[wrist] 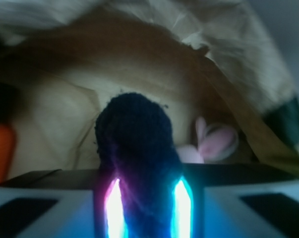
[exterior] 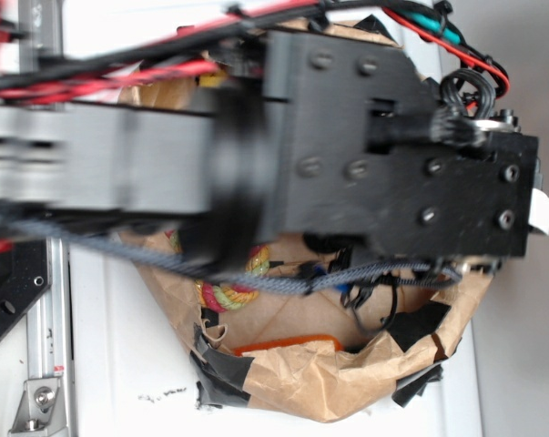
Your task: Grab the blue rope.
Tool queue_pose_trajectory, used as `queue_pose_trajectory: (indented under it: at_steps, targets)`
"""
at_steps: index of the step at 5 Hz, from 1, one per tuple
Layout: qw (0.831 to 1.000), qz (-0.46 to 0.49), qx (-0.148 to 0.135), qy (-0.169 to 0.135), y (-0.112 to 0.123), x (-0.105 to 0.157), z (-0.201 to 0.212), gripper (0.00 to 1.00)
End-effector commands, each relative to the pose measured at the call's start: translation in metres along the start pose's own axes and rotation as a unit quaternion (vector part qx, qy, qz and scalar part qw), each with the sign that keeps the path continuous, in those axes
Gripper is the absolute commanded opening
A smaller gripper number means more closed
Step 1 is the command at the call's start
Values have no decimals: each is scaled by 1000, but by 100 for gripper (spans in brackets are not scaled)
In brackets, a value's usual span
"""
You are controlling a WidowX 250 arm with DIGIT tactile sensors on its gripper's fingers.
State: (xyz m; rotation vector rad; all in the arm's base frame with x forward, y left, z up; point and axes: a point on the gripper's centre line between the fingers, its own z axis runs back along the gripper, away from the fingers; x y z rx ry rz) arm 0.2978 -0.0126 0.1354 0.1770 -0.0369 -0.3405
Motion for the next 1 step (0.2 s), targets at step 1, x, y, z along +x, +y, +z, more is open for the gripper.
queue_pose_trajectory:
  at_steps: [1]
  targets:
    - [992,90,-77,-48,-8,-17,52,0]
